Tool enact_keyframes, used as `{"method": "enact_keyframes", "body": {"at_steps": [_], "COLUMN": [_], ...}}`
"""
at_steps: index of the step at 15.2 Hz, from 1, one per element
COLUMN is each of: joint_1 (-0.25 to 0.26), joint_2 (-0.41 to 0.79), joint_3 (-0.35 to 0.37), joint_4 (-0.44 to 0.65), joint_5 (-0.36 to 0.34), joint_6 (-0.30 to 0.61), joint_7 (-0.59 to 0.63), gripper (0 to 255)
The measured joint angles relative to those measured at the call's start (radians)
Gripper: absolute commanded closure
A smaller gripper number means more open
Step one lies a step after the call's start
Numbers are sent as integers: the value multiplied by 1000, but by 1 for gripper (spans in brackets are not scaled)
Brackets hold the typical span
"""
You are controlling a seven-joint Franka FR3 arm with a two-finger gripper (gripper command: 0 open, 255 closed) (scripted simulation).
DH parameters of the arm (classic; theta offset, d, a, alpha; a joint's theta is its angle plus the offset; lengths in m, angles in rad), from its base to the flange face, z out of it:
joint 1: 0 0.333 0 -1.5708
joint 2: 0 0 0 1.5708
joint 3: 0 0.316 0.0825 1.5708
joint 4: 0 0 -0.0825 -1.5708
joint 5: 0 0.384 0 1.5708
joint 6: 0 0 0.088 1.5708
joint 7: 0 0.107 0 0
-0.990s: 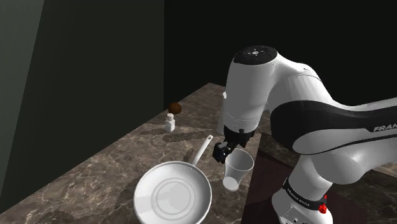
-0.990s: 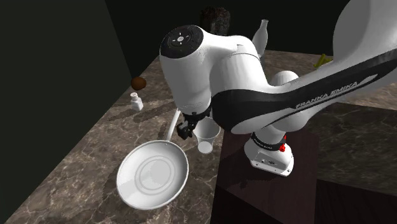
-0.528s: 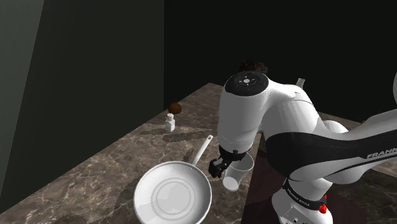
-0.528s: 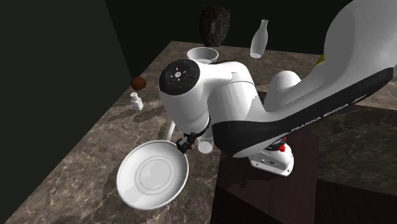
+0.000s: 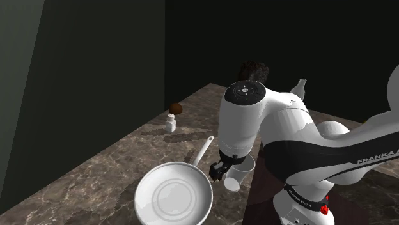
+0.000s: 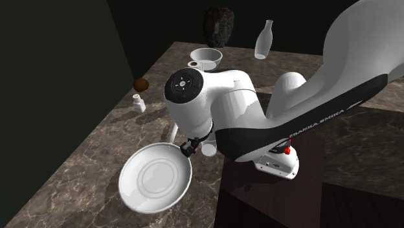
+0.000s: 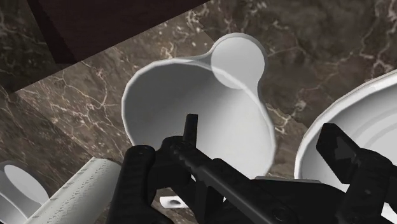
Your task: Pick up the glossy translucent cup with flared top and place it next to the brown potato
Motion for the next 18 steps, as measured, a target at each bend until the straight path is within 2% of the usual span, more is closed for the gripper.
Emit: {"method": "enact_keyframes", "body": {"at_steps": [1, 2, 12, 18], "joint_1": [0, 0, 0, 14], "joint_2": [0, 0, 0, -46], "joint_3": [0, 0, 0, -42], "joint_4": [0, 0, 0, 38], "joint_5": [0, 0, 0, -9], "joint_6": [0, 0, 1, -82], "joint_7": [0, 0, 0, -23], "gripper": [0, 255, 255, 255]}}
